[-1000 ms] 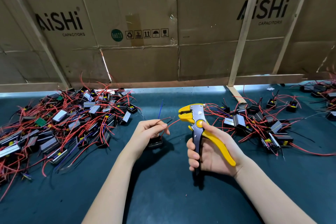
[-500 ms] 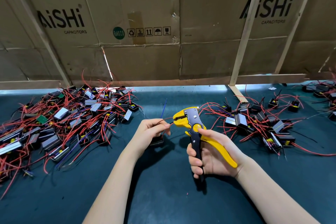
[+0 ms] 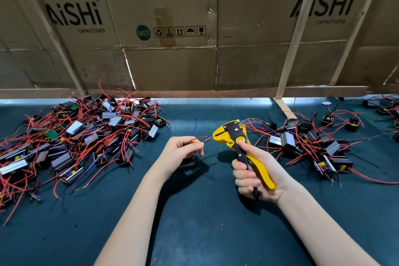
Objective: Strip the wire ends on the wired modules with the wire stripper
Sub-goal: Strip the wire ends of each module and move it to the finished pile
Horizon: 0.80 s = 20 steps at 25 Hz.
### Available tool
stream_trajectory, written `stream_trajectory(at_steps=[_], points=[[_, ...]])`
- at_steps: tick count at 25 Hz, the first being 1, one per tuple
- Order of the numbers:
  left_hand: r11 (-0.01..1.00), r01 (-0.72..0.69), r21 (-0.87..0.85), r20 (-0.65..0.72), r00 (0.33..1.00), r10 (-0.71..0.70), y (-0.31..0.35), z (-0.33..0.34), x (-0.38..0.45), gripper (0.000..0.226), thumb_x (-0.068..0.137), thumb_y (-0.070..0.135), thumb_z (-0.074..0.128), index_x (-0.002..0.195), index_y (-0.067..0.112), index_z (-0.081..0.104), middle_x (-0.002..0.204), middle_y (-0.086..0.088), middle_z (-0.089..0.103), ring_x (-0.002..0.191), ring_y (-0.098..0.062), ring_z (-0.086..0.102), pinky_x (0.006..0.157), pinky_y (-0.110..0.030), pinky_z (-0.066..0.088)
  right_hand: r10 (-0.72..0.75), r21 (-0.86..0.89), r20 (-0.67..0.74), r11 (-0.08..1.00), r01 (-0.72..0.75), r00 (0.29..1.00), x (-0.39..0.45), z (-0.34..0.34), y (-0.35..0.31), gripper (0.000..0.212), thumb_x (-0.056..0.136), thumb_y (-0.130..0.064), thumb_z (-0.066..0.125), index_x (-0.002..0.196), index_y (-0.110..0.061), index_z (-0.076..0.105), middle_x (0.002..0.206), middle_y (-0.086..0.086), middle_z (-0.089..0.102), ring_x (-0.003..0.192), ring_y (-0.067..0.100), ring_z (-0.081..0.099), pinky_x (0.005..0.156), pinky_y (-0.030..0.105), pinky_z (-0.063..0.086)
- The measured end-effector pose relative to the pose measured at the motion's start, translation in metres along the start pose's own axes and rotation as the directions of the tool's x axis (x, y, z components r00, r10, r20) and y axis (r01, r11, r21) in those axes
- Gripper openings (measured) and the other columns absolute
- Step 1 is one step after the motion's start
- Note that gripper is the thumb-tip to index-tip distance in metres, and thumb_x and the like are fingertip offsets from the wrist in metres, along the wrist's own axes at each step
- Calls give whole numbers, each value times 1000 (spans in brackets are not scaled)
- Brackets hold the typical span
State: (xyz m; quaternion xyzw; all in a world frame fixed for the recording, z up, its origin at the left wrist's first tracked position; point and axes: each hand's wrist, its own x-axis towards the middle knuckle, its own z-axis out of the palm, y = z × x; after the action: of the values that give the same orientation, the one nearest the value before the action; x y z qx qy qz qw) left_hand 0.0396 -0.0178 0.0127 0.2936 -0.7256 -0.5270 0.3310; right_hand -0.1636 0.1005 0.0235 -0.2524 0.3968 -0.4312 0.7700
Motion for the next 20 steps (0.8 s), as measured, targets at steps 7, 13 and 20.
stream_trajectory(at_steps=[7, 13, 20], points=[[912, 37, 408, -371, 920, 128, -8, -8, 2, 19, 90, 27, 67, 73, 28, 75, 66, -1, 49, 61, -12, 42, 64, -26, 36, 75, 153, -9, 986, -73, 997, 5, 0, 6, 49, 81, -49, 61, 87, -1, 54, 78, 14, 50, 66, 30, 52, 75, 43, 51], [811, -34, 584, -454, 814, 361, 44, 22, 26, 25, 93, 19, 62, 74, 4, 66, 62, -6, 58, 62, -28, 53, 67, -39, 49, 83, 184, -9, 980, -80, 996, 7, 0, 4, 44, 73, -41, 67, 86, -1, 54, 78, 15, 52, 67, 30, 56, 78, 44, 52], [773, -393, 498, 431, 886, 172, 109, 100, 38, 90, 88, 44, 67, 155, 38, 7, 163, 3, 14, 149, -8, 11, 117, -26, 18, 95, 248, -24, 965, -87, 995, 6, 3, 4, 33, 82, -35, 54, 84, -2, 54, 76, 15, 50, 65, 30, 53, 78, 43, 48]])
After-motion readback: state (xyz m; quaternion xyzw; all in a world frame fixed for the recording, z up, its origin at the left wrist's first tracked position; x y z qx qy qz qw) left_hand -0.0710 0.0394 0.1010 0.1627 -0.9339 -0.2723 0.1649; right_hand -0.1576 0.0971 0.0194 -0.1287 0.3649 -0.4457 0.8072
